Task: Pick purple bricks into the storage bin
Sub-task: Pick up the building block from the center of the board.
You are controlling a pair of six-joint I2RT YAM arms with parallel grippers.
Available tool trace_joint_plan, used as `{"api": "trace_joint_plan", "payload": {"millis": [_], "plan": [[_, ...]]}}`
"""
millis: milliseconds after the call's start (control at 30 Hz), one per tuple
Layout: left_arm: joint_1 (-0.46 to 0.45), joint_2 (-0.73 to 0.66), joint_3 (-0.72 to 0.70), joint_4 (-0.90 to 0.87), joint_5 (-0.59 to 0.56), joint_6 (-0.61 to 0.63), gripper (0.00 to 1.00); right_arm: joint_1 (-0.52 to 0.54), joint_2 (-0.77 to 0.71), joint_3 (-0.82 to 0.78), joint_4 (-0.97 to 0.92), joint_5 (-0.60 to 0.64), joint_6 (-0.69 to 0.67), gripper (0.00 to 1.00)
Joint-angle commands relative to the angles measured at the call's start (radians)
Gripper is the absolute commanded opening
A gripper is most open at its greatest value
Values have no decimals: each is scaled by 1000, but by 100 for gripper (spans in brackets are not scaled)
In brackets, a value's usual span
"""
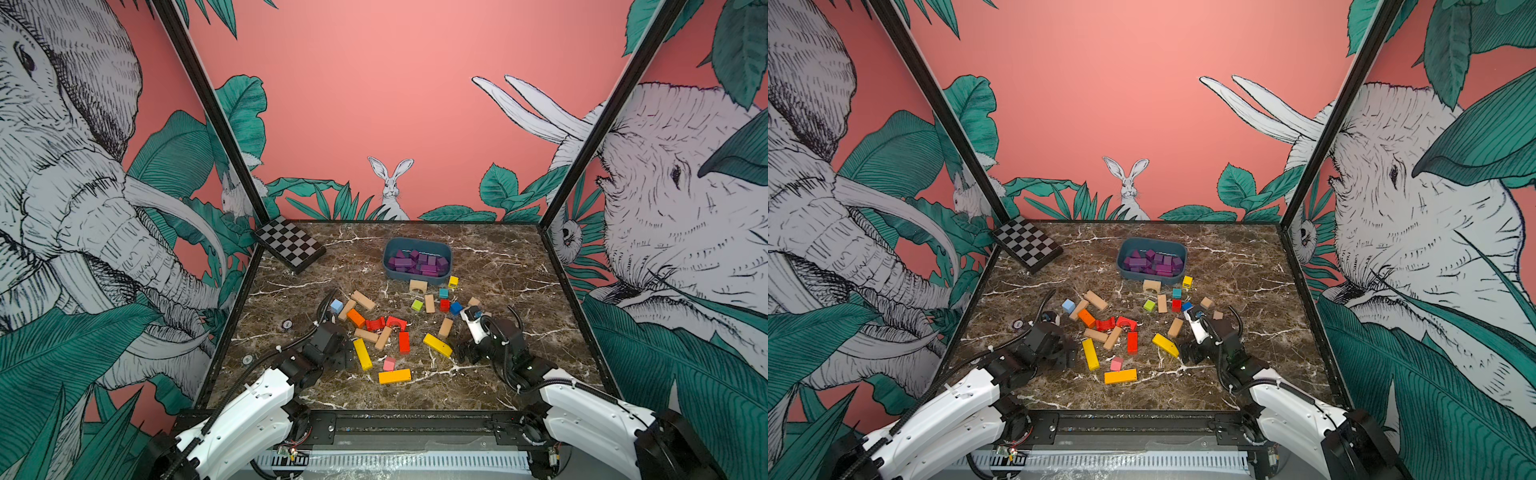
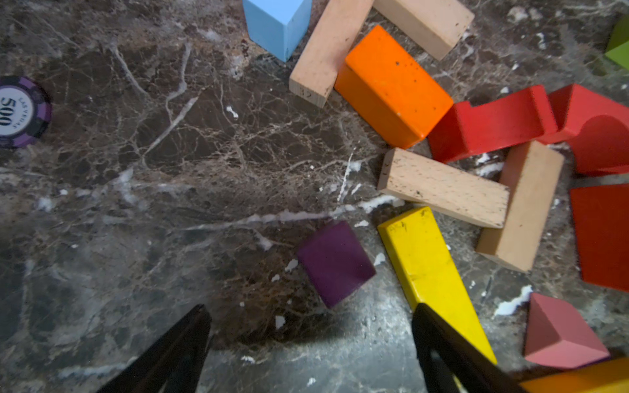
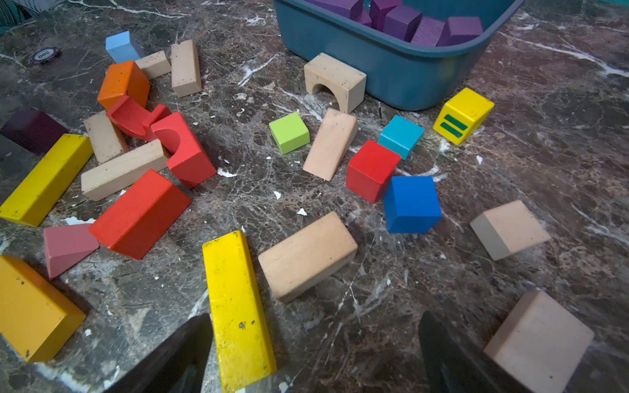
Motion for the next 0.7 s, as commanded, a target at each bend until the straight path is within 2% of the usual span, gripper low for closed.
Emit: {"api": "trace_joint_plan", "payload": {"millis": [0, 133, 367, 567, 667], "plan": [[-4, 44, -33, 94, -17, -46, 87, -2, 2, 6, 38, -6, -4, 96], [-4, 93, -40, 146, -25, -58, 81, -2, -3, 5, 38, -7, -6, 96], [-4, 133, -18, 166, -58, -37, 78, -3, -9, 1, 38, -4, -5, 96], [-4, 158, -22, 189, -49, -51, 64, -2, -8, 4, 37, -4, -4, 96], [-4, 157, -26, 185, -56, -62, 61, -2, -3, 6, 38, -4, -5, 96]]}}
